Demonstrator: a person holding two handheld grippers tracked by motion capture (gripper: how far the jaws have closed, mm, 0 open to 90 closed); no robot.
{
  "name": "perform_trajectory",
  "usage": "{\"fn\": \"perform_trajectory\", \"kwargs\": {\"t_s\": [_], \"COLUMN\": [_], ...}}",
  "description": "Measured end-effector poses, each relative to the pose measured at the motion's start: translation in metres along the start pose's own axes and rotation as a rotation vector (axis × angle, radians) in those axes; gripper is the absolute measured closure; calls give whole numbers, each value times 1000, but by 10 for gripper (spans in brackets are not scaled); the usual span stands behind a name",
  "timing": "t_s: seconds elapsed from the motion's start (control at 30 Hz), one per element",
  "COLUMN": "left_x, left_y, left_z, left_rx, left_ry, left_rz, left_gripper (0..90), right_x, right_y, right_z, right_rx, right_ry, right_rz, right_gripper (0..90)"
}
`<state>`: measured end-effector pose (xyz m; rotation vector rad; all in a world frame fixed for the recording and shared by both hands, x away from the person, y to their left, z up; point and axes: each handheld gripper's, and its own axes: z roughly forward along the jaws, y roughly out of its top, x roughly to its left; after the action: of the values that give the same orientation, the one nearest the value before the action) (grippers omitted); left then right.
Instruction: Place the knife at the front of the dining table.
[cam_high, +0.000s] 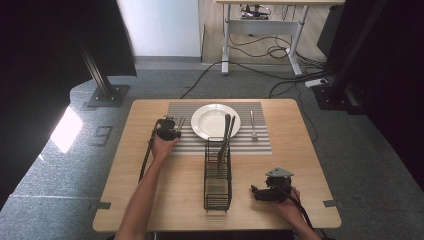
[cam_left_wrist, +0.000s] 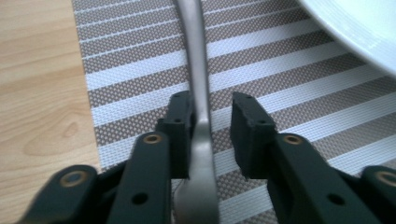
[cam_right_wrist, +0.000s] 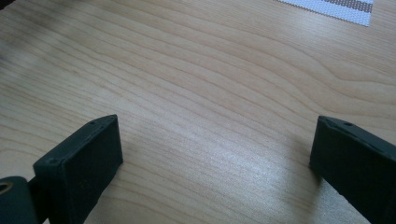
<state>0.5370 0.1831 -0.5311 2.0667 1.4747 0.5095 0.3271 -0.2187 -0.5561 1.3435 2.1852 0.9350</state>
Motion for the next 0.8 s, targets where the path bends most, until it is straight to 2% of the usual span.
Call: {"fn": "perform_trajectory", "kwargs": {"t_s": [0.07, 0.17, 0.23, 0.33, 0.43, 0.57, 0.67, 0.8], "left_x": [-1, -6, -6, 0, 4, 8, 14, 19], "left_y": [3, 6, 7, 11, 20, 29, 32, 37], "left_z": [0, 3, 5, 10, 14, 21, 26, 30], "left_rx": [16, 12, -3, -17, -7, -11, -16, -22], "left_ry": [7, 52, 49, 16, 30, 24, 7, 8], "left_rz": [15, 49, 36, -16, -19, -38, -80, -104], "left_gripper": [796, 804, 804, 804, 804, 804, 804, 803], "right_x": [0, 0, 0, 0, 0, 0, 0, 0], "right_y": [0, 0, 0, 0, 0, 0, 0, 0], "right_z": [0, 0, 0, 0, 0, 0, 0, 0], "right_rx": [0, 0, 0, 0, 0, 0, 0, 0], "right_ry": [0, -1, 0, 0, 0, 3, 3, 3], "right_rz": [0, 1, 1, 2, 2, 3, 4, 3], "right_gripper": [21, 23, 23, 23, 23, 23, 23, 24]}}
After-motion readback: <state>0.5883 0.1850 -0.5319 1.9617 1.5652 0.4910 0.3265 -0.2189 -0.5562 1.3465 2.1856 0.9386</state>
